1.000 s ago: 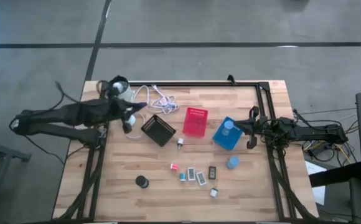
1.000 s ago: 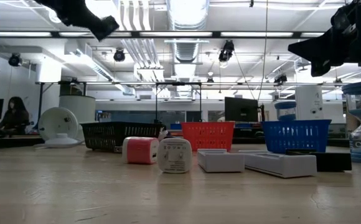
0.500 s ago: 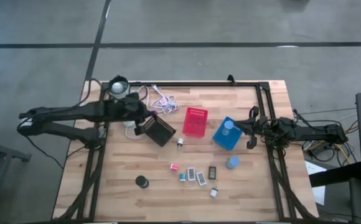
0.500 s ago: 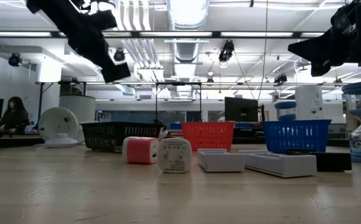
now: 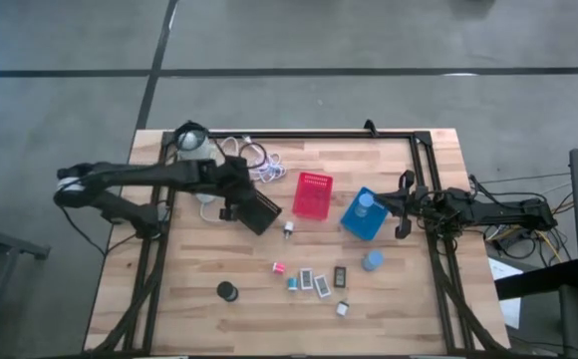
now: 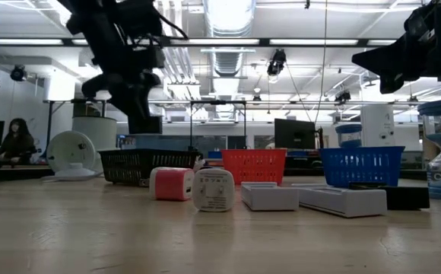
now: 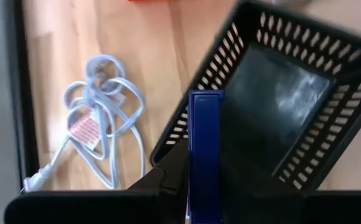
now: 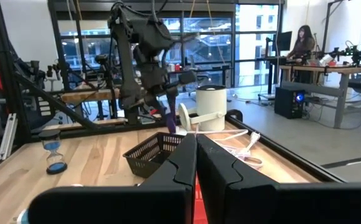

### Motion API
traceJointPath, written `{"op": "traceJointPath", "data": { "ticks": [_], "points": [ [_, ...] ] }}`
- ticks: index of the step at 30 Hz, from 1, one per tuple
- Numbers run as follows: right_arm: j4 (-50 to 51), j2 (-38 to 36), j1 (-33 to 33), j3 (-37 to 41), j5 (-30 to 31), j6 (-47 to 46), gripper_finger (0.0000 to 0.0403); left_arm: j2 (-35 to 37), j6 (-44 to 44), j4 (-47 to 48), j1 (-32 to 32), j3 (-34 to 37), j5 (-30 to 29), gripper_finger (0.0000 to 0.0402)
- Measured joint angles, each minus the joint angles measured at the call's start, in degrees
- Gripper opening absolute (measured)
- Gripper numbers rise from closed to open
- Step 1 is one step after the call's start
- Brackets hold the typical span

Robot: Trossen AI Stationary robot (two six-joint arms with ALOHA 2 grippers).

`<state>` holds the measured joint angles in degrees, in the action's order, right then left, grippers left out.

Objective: Pick & Place Office items
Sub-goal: Put the violet digital clock into the black basket

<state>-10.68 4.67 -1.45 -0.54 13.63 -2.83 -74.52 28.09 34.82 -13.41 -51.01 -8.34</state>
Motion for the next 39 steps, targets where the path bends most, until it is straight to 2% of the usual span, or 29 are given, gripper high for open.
{"op": "traceJointPath", "data": {
  "ticks": [11,23,33,39],
  "points": [
    [0.3,0.0,0.0,0.0,0.0,0.0,0.0008,-8.5,7.3,0.8,0.0,-1.5,0.8,0.0062],
    [0.4,0.0,0.0,0.0,0.0,0.2,0.0008,-15.6,7.9,0.8,0.0,-1.5,0.9,0.0062],
    [0.3,0.0,0.0,0.0,0.0,0.3,0.0008,-16.7,7.7,0.3,0.0,-2.1,0.8,0.0063],
    [0.3,0.0,0.0,0.0,0.0,0.1,0.0008,-16.2,7.3,1.1,0.0,-3.5,0.8,0.0089]
  ]
}}
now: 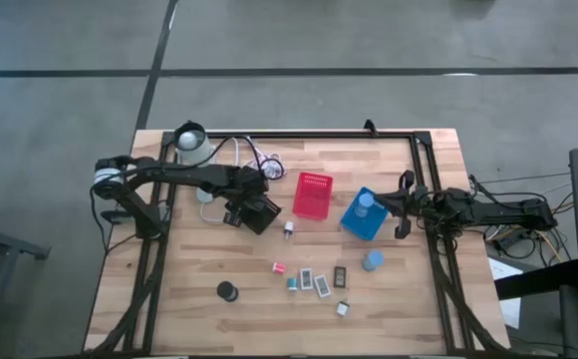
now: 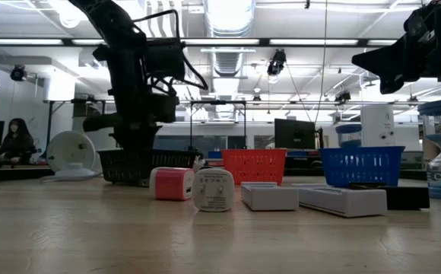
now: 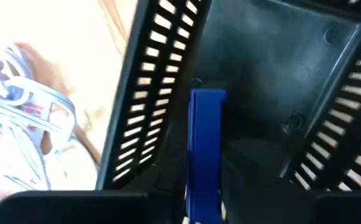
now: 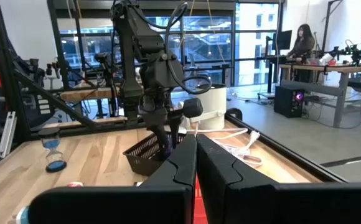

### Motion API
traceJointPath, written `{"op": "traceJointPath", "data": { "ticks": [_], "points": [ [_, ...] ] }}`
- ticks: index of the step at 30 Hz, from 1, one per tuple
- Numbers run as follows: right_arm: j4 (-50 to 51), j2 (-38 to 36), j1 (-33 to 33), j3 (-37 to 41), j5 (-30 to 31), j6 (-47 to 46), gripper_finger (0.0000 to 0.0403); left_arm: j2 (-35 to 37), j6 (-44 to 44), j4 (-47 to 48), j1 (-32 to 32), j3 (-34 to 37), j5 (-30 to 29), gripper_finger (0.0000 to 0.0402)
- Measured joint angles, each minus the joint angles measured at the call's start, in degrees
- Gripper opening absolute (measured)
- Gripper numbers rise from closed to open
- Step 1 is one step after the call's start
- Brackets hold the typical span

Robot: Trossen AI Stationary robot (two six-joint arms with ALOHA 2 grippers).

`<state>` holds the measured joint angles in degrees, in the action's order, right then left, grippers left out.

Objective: Pick & Place Office items
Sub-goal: Put the violet digital clock into the black basket, then put the white charger adapter into the red basket

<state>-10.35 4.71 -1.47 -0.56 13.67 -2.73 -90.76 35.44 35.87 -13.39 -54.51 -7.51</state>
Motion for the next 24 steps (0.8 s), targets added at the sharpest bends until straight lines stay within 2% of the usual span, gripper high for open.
{"op": "traceJointPath", "data": {
  "ticks": [11,19,24],
  "points": [
    [0.0,0.0,0.0,0.0,0.0,0.1,0.0008,0.0,-0.1,2.4,0.0,-2.5,0.0,0.0131],
    [0.0,0.0,0.0,0.0,0.0,0.1,0.0008,0.1,-4.7,18.8,0.1,-12.7,0.0,0.0144],
    [0.0,0.0,0.0,0.0,0.0,0.2,0.0008,2.0,-11.5,27.7,0.1,-20.6,0.2,0.0144]
  ]
}}
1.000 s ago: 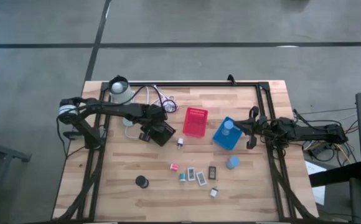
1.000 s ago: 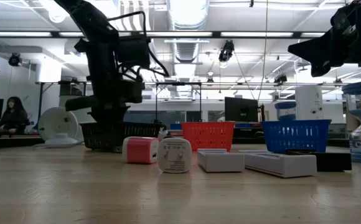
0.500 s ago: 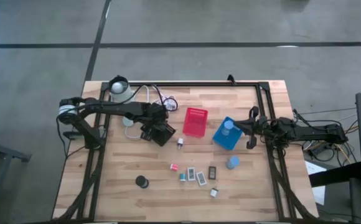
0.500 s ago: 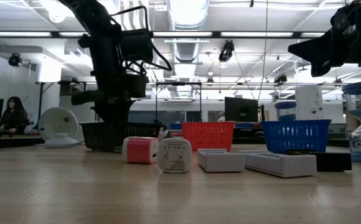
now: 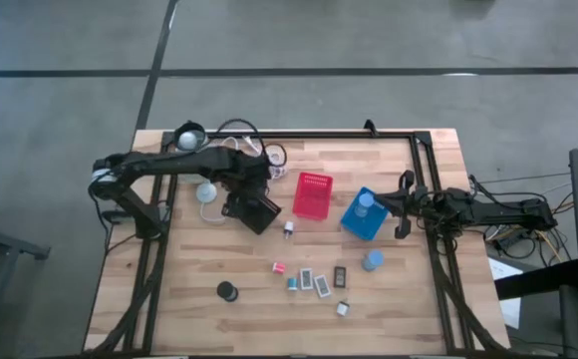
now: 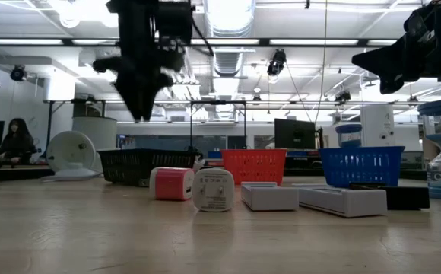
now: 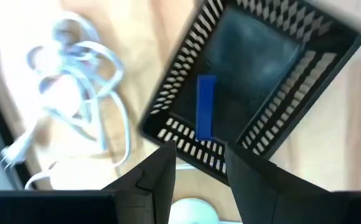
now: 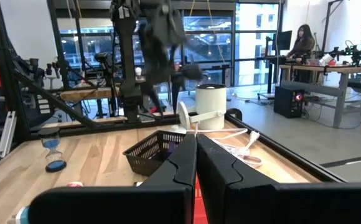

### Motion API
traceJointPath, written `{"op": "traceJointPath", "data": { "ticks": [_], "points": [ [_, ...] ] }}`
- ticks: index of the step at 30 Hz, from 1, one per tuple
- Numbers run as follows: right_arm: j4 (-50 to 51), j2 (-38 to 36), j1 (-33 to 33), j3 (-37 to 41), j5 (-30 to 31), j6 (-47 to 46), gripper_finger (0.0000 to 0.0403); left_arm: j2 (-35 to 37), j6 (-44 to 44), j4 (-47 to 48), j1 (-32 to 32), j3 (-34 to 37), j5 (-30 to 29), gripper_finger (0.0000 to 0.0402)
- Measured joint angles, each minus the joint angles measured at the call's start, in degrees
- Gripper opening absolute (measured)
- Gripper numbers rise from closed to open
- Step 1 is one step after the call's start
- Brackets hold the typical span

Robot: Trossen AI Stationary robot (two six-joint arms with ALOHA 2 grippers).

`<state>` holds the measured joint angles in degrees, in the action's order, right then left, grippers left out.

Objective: Pick & Place Office items
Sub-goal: Put the white charger adapter into the red basket

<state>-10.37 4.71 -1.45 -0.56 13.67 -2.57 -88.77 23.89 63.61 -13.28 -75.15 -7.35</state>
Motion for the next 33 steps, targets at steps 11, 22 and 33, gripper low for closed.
{"op": "traceJointPath", "data": {
  "ticks": [11,22,33],
  "points": [
    [0.3,0.0,0.0,0.0,-0.1,-0.3,0.0008,17.1,-6.0,-1.5,0.0,-3.3,7.0,0.0103],
    [0.3,-0.1,0.0,0.0,-0.1,-1.5,0.0008,40.1,-19.1,-40.7,0.1,21.1,17.8,0.0007],
    [1.2,0.0,0.0,0.0,-0.1,-2.2,0.0008,56.6,-22.2,-71.8,0.2,46.6,19.5,0.0004]
  ]
}}
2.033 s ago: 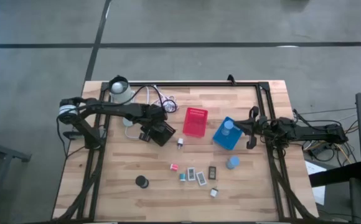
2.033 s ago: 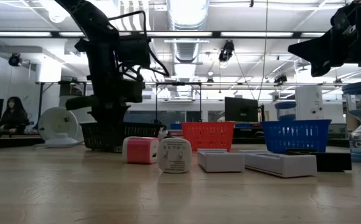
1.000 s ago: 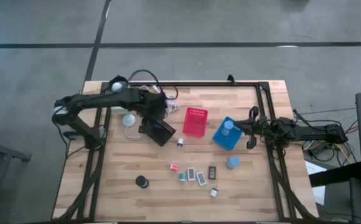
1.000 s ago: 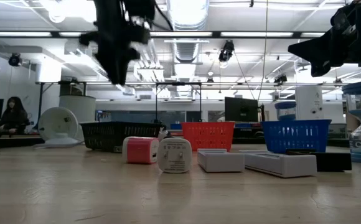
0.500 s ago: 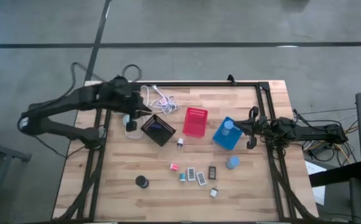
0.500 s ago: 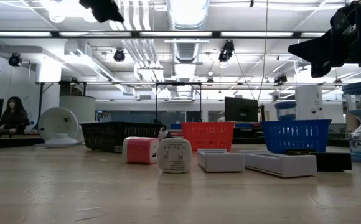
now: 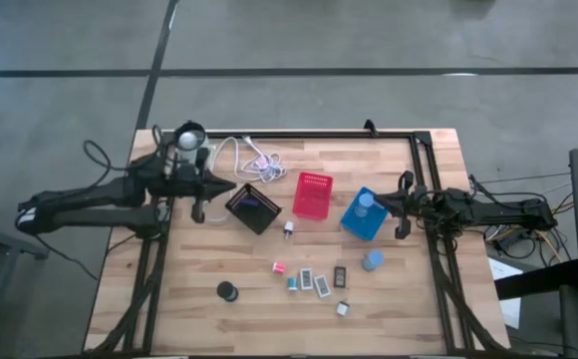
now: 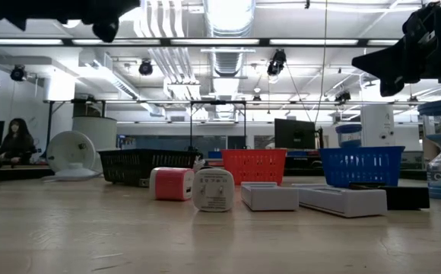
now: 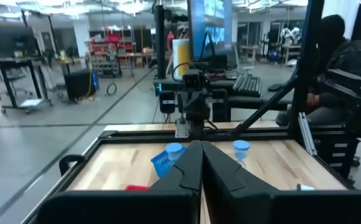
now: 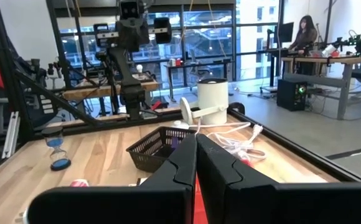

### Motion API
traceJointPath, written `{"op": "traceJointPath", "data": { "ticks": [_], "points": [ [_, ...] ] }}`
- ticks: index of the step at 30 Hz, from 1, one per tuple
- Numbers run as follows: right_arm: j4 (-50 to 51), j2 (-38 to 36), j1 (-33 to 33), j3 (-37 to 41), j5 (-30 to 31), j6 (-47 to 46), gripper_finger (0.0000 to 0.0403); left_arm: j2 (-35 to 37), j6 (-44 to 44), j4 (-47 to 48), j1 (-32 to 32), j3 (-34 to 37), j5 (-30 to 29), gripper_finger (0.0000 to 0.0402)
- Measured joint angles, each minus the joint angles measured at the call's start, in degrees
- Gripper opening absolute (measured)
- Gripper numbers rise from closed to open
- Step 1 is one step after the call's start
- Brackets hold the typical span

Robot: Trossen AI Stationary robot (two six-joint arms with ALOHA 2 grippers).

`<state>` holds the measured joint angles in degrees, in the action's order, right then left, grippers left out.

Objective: Pick & Place Office items
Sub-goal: Put the white charger adapter into the red basket

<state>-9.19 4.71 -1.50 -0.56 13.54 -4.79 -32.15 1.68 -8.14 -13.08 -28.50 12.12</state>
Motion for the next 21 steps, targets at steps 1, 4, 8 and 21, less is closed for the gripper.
{"op": "traceJointPath", "data": {
  "ticks": [1,4,8,21],
  "points": [
    [0.0,0.0,0.0,0.0,0.0,-0.2,0.0008,1.3,0.4,-0.1,-0.1,1.0,-0.2,0.0005],
    [0.1,0.0,0.0,0.0,0.0,-0.2,0.0008,4.3,0.7,-0.4,-0.4,3.3,-1.7,0.0006],
    [0.2,0.0,0.0,0.0,0.0,-0.2,0.0008,7.3,0.6,-0.6,-0.4,6.2,-1.6,0.0003],
    [0.0,0.0,0.0,0.0,0.0,2.3,0.0008,13.9,1.3,-11.8,-0.5,19.3,-1.5,0.0005]
  ]
}}
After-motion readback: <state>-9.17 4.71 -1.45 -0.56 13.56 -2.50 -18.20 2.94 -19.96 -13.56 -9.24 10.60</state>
